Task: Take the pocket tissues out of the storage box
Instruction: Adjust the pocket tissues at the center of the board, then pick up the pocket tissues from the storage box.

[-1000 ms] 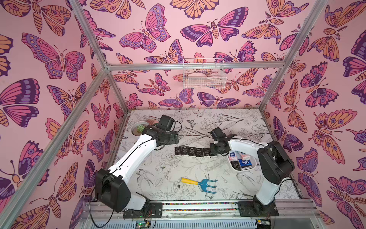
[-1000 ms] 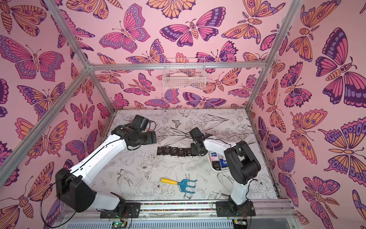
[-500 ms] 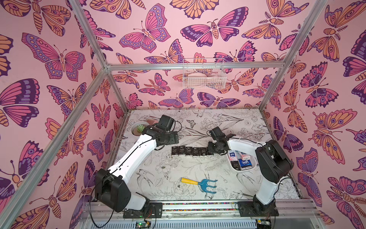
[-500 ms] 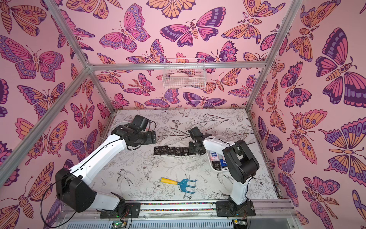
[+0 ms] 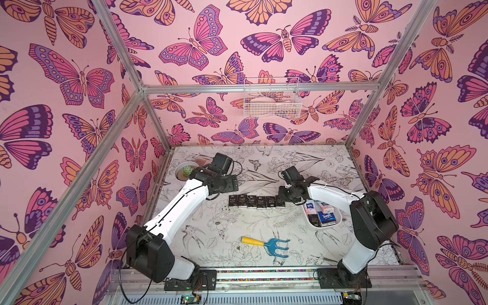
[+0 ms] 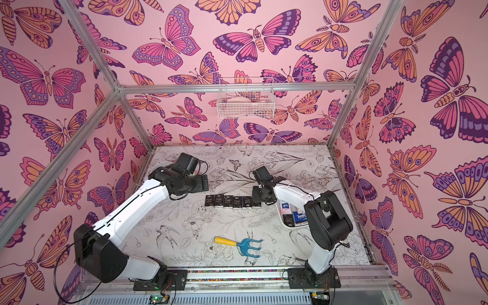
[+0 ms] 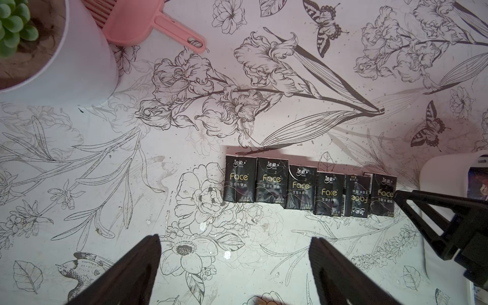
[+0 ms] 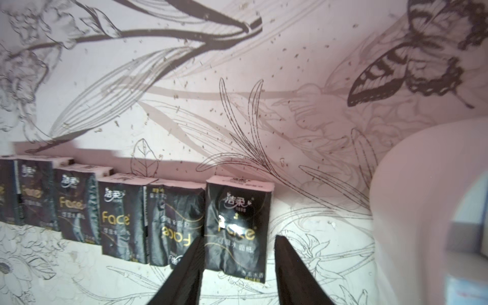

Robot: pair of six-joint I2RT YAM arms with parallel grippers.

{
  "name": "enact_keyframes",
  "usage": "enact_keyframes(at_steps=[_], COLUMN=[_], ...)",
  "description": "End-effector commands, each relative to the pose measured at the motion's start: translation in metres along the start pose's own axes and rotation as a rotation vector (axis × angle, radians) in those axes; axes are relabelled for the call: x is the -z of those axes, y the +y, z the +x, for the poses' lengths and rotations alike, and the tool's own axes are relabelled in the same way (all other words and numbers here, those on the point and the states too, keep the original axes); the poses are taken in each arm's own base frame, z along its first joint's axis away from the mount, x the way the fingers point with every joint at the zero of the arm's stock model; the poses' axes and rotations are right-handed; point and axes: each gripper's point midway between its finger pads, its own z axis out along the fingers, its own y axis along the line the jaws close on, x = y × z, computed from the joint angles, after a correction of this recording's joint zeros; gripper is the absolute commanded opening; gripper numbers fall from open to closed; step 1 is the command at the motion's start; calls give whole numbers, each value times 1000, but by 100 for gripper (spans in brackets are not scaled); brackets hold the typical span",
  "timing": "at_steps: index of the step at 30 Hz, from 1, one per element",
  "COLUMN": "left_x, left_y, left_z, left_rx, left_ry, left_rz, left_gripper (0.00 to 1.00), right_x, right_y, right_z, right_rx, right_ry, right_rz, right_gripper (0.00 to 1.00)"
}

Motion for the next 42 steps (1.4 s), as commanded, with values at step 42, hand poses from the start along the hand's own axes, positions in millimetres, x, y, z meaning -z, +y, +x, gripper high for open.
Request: enact_keyframes(at_steps=[42], left_x=[-5], left_y=[1], left_z=[3], left_rx=[-20], left_ry=[24], left_rz=[-27], left_gripper=[94], right_x=[4], right_y=[-175], right_z=[-51], right_rx=[-631], right_ry=[-224], right_rz=[83], right_gripper=[38])
